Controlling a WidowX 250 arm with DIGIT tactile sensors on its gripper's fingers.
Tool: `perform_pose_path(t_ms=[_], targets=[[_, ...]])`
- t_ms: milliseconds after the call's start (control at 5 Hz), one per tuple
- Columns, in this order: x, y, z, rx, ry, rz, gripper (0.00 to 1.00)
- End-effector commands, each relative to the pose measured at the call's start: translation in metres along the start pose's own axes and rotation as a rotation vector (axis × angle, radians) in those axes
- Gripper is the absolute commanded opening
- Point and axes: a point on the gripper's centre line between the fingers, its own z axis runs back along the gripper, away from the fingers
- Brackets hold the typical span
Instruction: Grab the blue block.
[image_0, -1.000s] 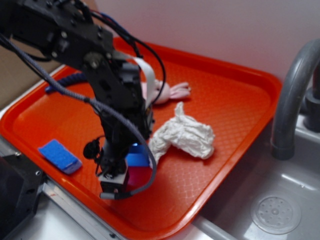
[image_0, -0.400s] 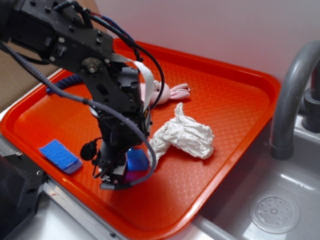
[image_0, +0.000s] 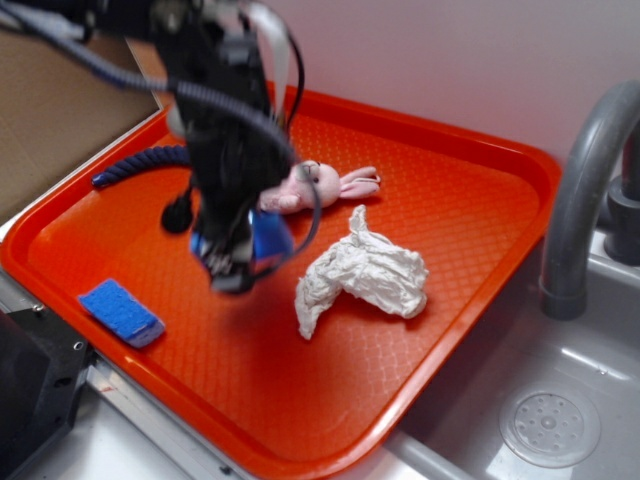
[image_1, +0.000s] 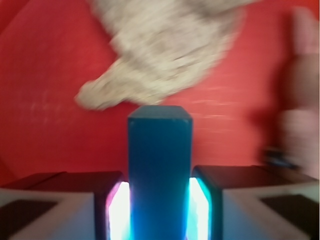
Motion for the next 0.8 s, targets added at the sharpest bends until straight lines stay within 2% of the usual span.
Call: perform_pose_path(t_ms=[0, 200, 400, 600], targets=[[-0.008, 0.037, 0.089, 0.106, -0.029, 0.421, 0.0], [-0.018, 0.044, 0.107, 0.118, -0.018, 0.567, 0.0], [-0.031, 0.046, 0.121, 0.142, -0.052, 0.735, 0.0], [-0.036, 0.049, 0.125, 0.106, -0.055, 0.768, 0.0]])
